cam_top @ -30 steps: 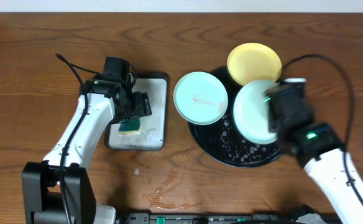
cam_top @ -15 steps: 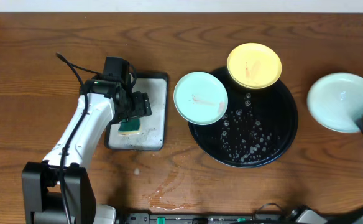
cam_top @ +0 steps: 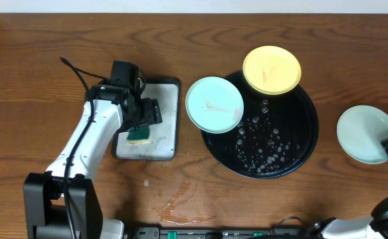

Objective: Clean dirty plates on tray and stack at the side
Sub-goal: 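Move the pale green plate right and set it on the table beside the tray, then grip the next pale green plate rim with the right gripper and tilt it up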

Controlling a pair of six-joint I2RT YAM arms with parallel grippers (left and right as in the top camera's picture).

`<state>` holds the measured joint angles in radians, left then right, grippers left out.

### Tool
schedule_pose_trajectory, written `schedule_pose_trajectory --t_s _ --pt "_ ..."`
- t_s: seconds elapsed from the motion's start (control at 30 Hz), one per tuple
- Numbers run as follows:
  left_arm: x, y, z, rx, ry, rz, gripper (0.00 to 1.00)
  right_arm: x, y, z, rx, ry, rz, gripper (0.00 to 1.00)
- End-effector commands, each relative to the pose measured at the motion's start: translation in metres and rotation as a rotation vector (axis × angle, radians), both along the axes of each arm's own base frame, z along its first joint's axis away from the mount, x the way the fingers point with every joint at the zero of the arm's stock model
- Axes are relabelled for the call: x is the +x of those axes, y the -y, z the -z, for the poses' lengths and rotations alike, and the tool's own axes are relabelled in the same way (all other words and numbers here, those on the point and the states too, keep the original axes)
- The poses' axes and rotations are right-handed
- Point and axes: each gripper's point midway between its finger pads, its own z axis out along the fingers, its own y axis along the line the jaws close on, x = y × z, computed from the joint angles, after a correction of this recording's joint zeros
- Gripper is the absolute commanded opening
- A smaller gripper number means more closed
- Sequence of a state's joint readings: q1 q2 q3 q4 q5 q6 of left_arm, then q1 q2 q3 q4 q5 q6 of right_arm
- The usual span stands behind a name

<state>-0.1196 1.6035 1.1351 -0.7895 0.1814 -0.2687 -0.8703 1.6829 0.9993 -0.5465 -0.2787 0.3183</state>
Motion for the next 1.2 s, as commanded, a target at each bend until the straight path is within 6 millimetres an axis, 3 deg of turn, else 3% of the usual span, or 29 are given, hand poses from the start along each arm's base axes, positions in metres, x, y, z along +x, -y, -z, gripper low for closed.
schedule_pose_trajectory --t_s 0.0,0.07,0.17,0.27,0.33,0.53,0.6,0.7,0.8,0.93,1.0,1.17 --pt "0.0 0.0 -0.005 -0.002 0.01 0.001 0.82 0.049 -0.041 -0.065 0.046 0.307 -0.21 0.56" --pt "0.0 0.0 -0.005 -0.002 0.01 0.001 0.82 0.059 -0.065 -0.094 0.045 0.39 -0.288 0.58" --pt "0.0 0.0 -0.005 -0.002 0.01 0.001 0.82 0.069 -0.126 -0.133 0.041 0.474 -0.476 0.6" --pt "0.0 0.0 -0.005 -0.002 0.01 0.001 0.82 0.067 -0.189 -0.142 0.029 0.449 -0.682 0.6" --pt "0.0 0.0 -0.005 -0.003 0.01 0.002 0.82 0.062 -0.22 -0.133 0.012 0.377 -0.78 0.6" --pt "0.0 0.0 -0.005 -0.003 0.01 0.002 0.82 0.053 -0.302 -0.069 -0.118 0.103 -1.065 0.56" --pt "0.0 0.0 -0.005 -0.003 0.01 0.002 0.82 0.054 -0.334 -0.055 -0.089 0.095 -1.16 0.53" --pt "0.0 0.0 -0.005 -0.002 0.01 0.001 0.82 0.043 -0.399 -0.035 0.05 0.107 -1.312 0.52" --pt "0.0 0.0 -0.005 -0.002 0.01 0.001 0.82 0.03 -0.428 -0.004 0.145 -0.041 -1.144 0.61" --pt "0.0 0.0 -0.005 -0.002 0.01 0.001 0.82 0.032 -0.447 0.022 0.216 -0.105 -0.998 0.61" --pt "0.0 0.0 -0.005 -0.002 0.01 0.001 0.82 0.031 -0.452 0.033 0.249 -0.142 -0.921 0.61" --pt "0.0 0.0 -0.005 -0.002 0.01 0.001 0.82 0.032 -0.444 0.049 0.233 -0.191 -0.835 0.48"
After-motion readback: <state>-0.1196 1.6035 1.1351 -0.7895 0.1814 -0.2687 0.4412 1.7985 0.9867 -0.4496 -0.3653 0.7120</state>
